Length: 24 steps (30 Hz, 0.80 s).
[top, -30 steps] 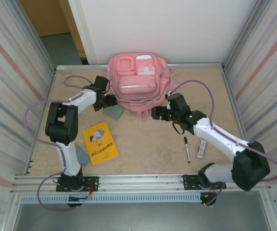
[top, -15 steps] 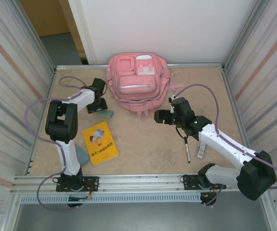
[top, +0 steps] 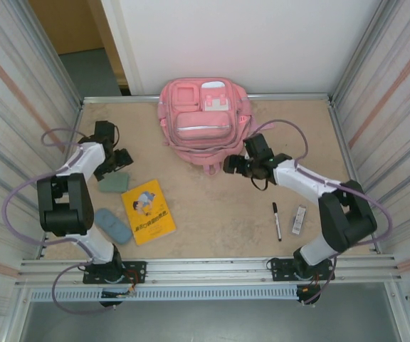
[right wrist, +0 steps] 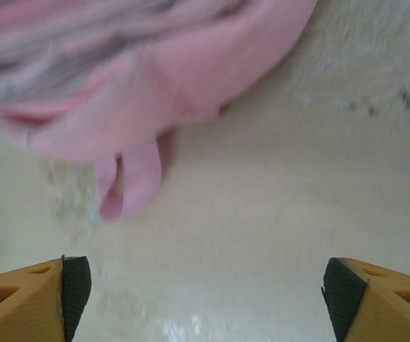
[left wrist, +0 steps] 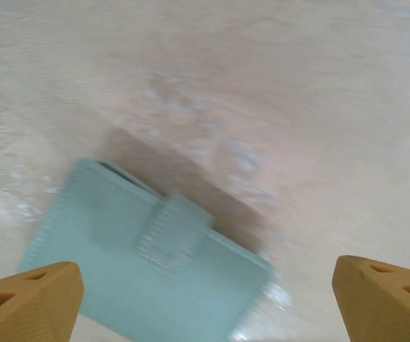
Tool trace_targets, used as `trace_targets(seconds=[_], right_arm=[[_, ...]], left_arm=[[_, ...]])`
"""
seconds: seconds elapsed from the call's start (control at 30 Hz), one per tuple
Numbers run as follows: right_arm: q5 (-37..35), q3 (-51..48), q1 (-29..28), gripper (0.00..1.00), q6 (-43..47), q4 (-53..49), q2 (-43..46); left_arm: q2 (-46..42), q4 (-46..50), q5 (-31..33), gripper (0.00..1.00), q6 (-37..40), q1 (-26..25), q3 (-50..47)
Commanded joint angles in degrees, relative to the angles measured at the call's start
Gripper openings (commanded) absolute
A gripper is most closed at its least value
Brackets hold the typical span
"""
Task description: Pack the student bag
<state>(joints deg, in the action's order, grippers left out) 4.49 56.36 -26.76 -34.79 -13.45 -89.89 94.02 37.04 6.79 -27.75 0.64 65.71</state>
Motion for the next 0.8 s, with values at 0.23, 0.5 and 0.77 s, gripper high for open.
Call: trace_targets(seconds=[0.23,0.5,0.77], right_arm=[[13.05,6.41,12.61,0.81,-10.37,5.27,-5.39],[0.78,-5.07,13.84,0.83,-3.04,-3.93,14.07],[-6.05,-13.05,13.93,0.86,0.28,-7.01,31.88]], left_arm=[[-5.88,-7.99,-8.74,0.93,8.22,-25.32,3.87],[11.89,-11.53,-3.39,0.99,11.25,-37.15,18.51],[32.13,-5.39,1.32,0.89,7.35,-37.73,38.39]])
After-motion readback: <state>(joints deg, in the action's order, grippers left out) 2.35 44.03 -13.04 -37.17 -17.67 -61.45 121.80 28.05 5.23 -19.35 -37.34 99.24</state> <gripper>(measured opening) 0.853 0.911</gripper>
